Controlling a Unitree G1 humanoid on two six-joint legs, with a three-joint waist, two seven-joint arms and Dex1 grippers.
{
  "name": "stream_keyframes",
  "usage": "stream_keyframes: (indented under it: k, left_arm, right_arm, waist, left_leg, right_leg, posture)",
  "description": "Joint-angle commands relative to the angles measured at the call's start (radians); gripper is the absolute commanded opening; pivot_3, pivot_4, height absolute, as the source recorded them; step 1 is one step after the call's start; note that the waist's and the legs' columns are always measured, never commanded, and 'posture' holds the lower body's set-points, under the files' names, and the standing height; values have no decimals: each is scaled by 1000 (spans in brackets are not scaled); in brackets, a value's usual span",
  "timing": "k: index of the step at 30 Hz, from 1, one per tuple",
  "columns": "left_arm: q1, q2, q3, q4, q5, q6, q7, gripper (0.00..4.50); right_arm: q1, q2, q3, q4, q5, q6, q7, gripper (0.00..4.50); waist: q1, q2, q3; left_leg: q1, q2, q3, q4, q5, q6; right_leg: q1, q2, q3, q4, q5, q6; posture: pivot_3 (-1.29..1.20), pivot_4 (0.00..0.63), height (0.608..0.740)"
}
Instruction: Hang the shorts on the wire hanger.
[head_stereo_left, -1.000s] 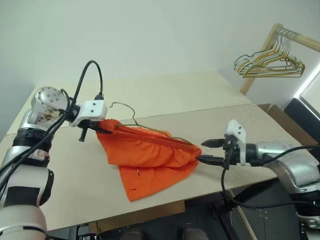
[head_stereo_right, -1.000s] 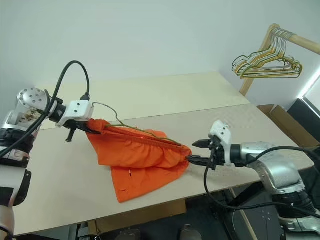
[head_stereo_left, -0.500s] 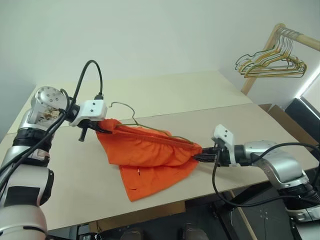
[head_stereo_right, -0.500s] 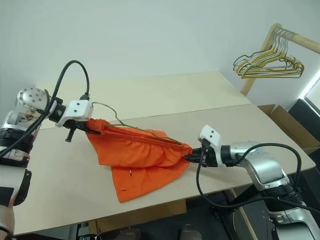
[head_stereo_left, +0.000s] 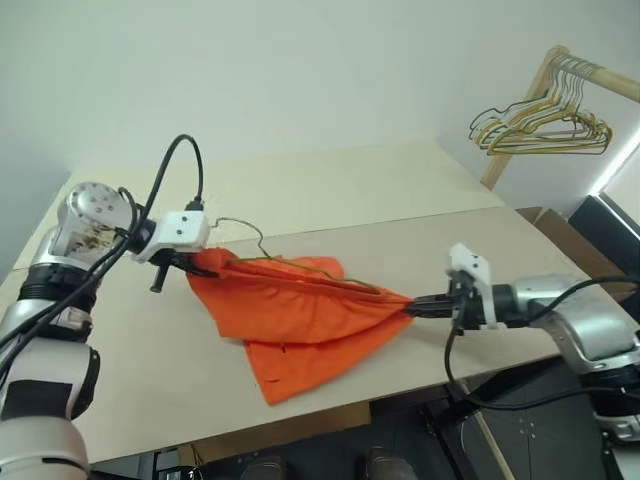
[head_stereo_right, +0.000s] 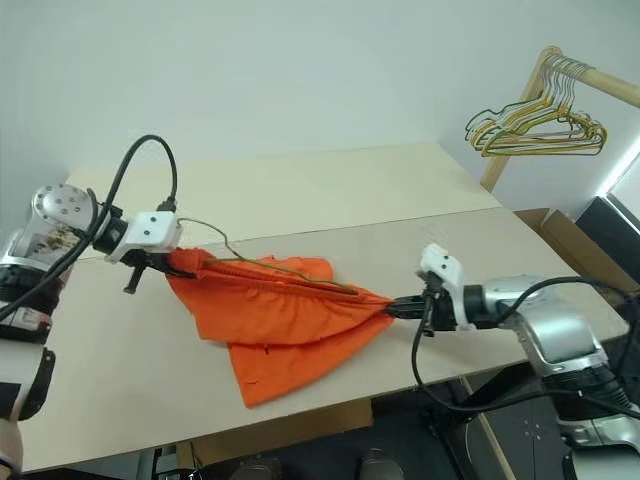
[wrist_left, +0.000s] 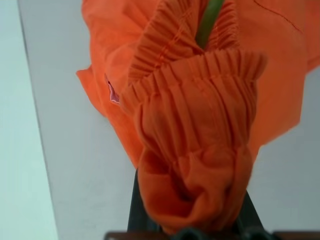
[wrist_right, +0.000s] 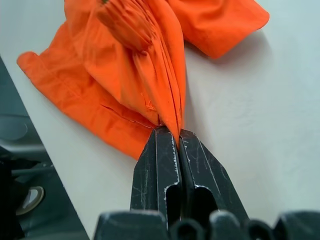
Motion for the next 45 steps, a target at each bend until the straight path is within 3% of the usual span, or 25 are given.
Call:
stream_keyframes:
  k: [1, 19, 31, 41, 45]
  left_arm:
    - [-16, 39, 15, 17, 32, -16, 1, 68]
    - [-43, 71, -34, 214, 217, -180, 141, 68]
    - [-62, 49, -32, 186, 202, -216, 91, 68]
    - [-71, 100, -29, 238, 224, -278, 90, 68]
    - [-58, 75, -34, 191, 201, -288, 44, 68]
  right_arm:
    - [10, -50, -79, 9, 17, -17, 32, 30]
    - [40, -58, -94, 39, 85, -29, 69, 30]
    - [29, -25, -79, 53, 110, -41, 44, 30]
    - [85, -15, -104, 180, 94, -69, 7, 30]
    - [60, 28, -146, 58, 224, -33, 33, 30]
  waist:
    - [1, 0, 0]
    - [1, 0, 0]
    - [2, 0, 0]
    - [2, 0, 0]
    - [-1, 0, 0]
  left_leg:
    - [0, 0, 0, 0, 0, 0]
    - [0, 0, 0, 0, 0, 1]
    - [0, 0, 0, 0, 0, 1]
    - [0, 0, 0, 1, 0, 1]
    - [0, 0, 0, 1, 0, 1]
  right_leg:
    - [0, 0, 0, 0, 0, 0]
    - [0, -1, 0, 0, 0, 0]
    - [0, -1, 0, 0, 0, 0]
    - [0, -1, -1, 0, 0, 0]
    - [0, 0, 0, 1, 0, 0]
  posture:
    - [-4, 0, 740]
    - [-7, 0, 740]
    - [5, 0, 740]
    - [18, 0, 740]
    - [17, 0, 740]
